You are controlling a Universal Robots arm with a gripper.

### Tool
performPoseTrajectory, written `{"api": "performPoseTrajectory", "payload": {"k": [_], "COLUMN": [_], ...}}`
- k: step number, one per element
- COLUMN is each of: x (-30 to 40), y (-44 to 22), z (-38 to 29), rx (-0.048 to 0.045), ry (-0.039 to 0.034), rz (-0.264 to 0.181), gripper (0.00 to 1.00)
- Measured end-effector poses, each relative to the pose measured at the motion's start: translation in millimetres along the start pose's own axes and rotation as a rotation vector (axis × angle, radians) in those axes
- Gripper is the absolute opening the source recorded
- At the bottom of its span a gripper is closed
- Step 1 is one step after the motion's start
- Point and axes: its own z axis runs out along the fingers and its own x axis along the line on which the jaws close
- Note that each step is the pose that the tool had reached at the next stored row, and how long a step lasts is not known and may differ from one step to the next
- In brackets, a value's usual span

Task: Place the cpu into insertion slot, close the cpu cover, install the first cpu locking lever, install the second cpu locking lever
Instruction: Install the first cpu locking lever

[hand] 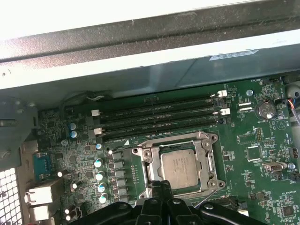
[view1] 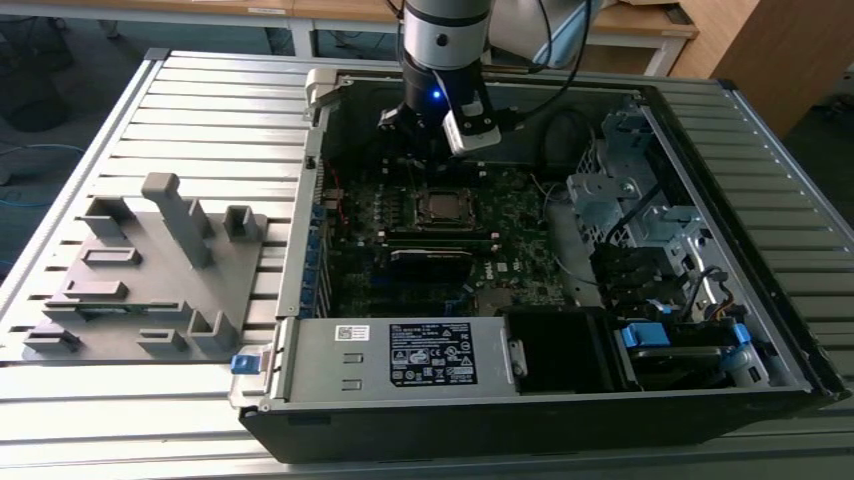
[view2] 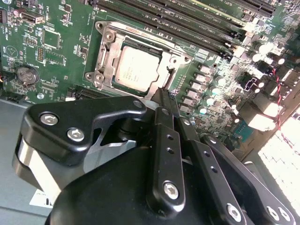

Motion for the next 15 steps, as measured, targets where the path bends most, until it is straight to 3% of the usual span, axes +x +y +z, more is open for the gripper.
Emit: {"api": "performPoseTrajectory", "payload": {"k": [15], "x": [3.6], "y": [-0.6], "z": [-0.1], "rx": [0.0001], "ry": [0.0001], "rz": [0.000], "gripper": [0.10]}}
